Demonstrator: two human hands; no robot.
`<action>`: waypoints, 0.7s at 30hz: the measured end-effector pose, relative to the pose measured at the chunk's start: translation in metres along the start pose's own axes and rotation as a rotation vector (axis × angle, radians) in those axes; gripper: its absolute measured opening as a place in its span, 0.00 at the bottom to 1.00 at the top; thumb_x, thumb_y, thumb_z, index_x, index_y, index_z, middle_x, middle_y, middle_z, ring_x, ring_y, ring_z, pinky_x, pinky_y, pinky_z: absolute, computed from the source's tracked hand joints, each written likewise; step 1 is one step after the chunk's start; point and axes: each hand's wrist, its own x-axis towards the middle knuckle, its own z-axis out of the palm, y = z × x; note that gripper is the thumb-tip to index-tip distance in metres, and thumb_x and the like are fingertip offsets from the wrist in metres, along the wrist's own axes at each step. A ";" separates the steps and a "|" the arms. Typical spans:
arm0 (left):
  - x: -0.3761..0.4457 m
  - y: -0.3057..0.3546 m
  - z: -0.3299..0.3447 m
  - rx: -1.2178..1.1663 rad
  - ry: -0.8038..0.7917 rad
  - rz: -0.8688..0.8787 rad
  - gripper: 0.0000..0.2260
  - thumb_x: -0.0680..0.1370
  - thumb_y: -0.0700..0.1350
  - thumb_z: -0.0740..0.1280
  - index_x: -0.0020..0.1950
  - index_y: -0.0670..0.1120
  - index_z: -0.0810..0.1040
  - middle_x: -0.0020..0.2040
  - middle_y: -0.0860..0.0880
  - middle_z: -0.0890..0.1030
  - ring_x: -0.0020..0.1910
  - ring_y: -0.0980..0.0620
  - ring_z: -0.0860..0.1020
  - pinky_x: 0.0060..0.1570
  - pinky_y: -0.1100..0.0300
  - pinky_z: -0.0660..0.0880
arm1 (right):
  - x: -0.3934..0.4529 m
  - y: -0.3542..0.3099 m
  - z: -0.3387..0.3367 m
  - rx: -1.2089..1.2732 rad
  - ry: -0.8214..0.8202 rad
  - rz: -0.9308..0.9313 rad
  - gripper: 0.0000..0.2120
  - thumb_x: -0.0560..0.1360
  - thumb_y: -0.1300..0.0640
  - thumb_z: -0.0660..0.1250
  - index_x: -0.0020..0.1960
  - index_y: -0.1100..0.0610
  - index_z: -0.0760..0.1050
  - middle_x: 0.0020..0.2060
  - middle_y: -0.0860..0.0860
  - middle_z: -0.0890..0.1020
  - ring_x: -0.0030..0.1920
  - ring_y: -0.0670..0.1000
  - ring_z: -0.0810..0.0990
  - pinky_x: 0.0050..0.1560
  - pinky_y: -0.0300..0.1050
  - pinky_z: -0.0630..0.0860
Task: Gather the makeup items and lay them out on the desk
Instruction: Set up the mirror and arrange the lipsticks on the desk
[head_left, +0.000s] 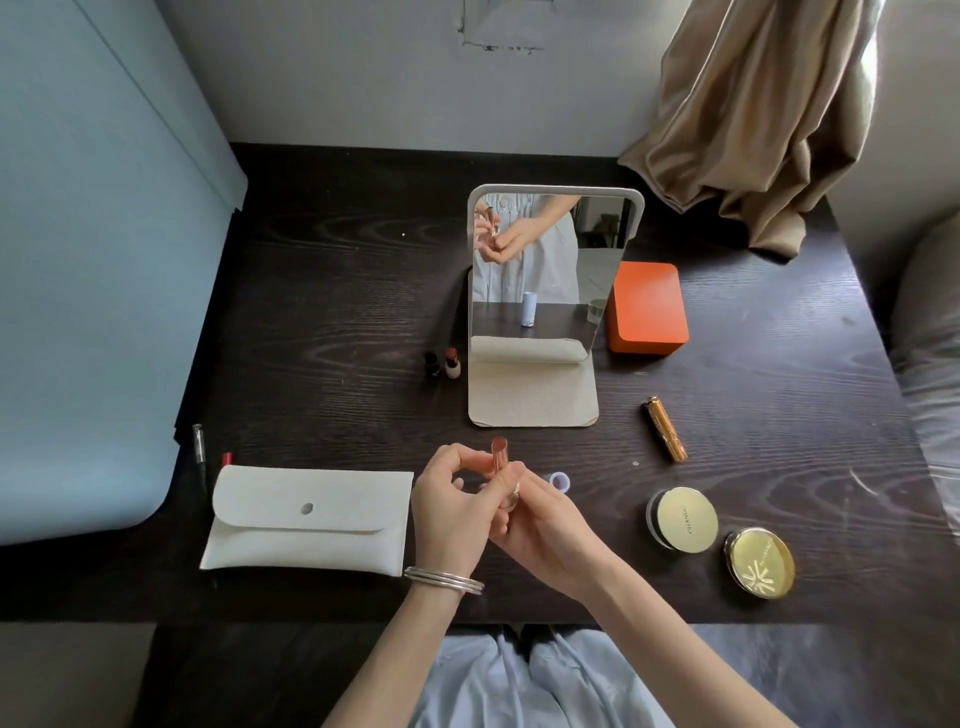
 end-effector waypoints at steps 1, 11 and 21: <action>-0.001 0.000 0.000 0.007 0.000 0.003 0.09 0.67 0.46 0.76 0.37 0.47 0.76 0.34 0.41 0.80 0.24 0.51 0.76 0.51 0.65 0.72 | 0.001 0.000 0.000 -0.020 -0.011 0.009 0.09 0.73 0.53 0.68 0.47 0.58 0.81 0.28 0.49 0.72 0.30 0.45 0.71 0.45 0.41 0.64; -0.003 0.004 -0.001 0.029 -0.050 -0.008 0.09 0.67 0.48 0.76 0.36 0.47 0.78 0.30 0.47 0.79 0.26 0.56 0.77 0.48 0.69 0.73 | -0.003 0.000 0.000 -0.126 0.010 0.063 0.19 0.78 0.58 0.55 0.34 0.50 0.80 0.25 0.47 0.73 0.28 0.45 0.68 0.37 0.39 0.64; 0.002 0.008 -0.005 0.021 -0.155 -0.013 0.06 0.65 0.46 0.77 0.34 0.49 0.80 0.34 0.55 0.81 0.40 0.67 0.77 0.47 0.63 0.72 | -0.008 -0.010 0.010 -0.200 0.004 0.192 0.35 0.83 0.54 0.43 0.21 0.51 0.73 0.15 0.46 0.66 0.19 0.43 0.62 0.24 0.33 0.61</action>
